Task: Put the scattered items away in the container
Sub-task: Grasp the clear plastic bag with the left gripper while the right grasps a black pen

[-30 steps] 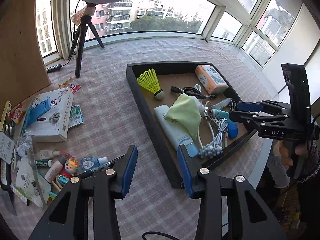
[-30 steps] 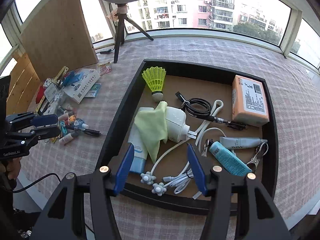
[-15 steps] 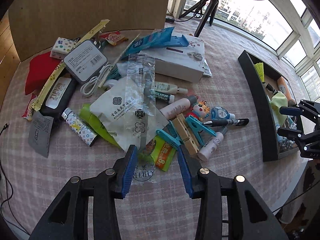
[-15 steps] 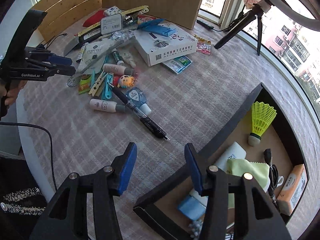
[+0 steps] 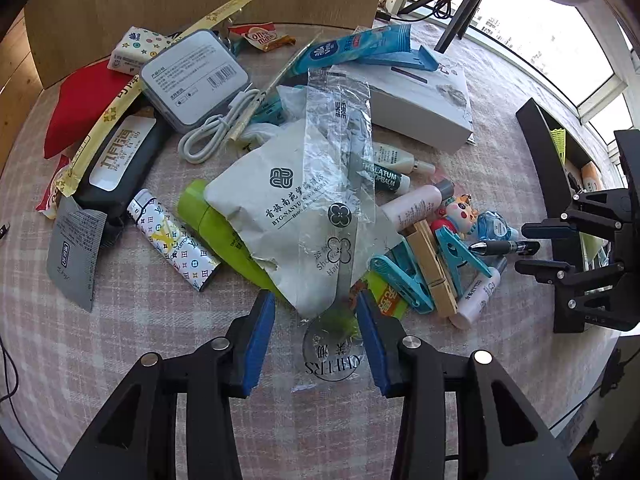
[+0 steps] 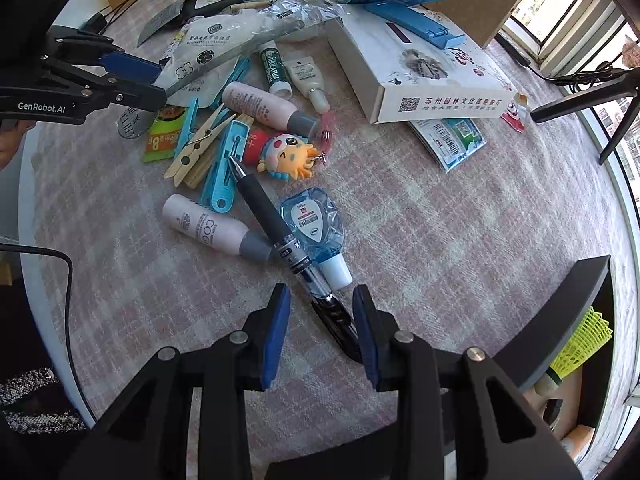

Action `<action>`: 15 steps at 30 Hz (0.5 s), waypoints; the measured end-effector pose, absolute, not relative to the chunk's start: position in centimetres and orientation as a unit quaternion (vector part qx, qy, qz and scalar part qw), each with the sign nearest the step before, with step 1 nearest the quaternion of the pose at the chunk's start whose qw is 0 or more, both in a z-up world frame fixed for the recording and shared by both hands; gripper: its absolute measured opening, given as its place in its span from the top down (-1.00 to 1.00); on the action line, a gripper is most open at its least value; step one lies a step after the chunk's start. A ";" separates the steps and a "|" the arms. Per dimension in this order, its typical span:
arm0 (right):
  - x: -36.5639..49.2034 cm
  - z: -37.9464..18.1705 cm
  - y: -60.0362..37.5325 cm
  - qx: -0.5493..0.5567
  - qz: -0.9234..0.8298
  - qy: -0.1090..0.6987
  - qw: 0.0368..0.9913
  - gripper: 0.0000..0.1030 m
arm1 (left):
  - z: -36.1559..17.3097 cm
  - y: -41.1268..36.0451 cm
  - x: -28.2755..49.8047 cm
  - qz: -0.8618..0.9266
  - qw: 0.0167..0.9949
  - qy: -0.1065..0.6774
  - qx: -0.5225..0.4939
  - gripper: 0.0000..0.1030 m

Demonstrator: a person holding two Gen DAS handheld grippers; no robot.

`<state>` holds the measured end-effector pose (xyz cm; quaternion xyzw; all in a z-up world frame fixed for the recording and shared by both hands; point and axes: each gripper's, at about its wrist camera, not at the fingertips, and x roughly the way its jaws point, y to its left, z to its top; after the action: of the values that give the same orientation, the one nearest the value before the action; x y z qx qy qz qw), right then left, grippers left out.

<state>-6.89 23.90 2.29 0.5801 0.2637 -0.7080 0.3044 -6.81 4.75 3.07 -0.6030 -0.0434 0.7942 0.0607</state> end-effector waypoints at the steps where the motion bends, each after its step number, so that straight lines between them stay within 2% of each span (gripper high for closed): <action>1: -6.9 2.1 23.8 0.581 -0.707 0.264 0.305 0.38 | 3.0 5.0 -7.1 0.794 0.062 -0.041 -0.603 0.22; 6: -6.9 1.8 23.5 0.582 -0.708 0.261 0.304 0.39 | 2.7 6.5 -8.5 0.794 0.063 -0.009 -0.605 0.22; 9: -6.9 1.9 23.6 0.586 -0.709 0.249 0.302 0.53 | 2.6 7.3 -8.7 0.797 0.062 0.009 -0.601 0.23; 11: -6.9 2.0 23.8 0.592 -0.710 0.238 0.298 0.65 | 2.7 7.7 -8.6 0.800 0.063 0.019 -0.596 0.43; 13: -7.0 2.1 24.3 0.601 -0.710 0.221 0.294 0.77 | 2.8 7.7 -8.3 0.802 0.064 0.019 -0.593 0.52; 14: -7.0 2.2 24.7 0.606 -0.709 0.210 0.292 0.78 | 2.8 7.5 -8.1 0.803 0.064 0.015 -0.592 0.59; 15: -7.1 2.3 25.2 0.611 -0.708 0.199 0.291 0.78 | 2.8 7.3 -7.9 0.803 0.065 0.011 -0.592 0.74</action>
<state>-7.06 25.17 2.27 0.6110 0.1995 -0.7085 0.2915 -7.91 7.35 2.81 -0.5923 0.0108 0.8030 0.0647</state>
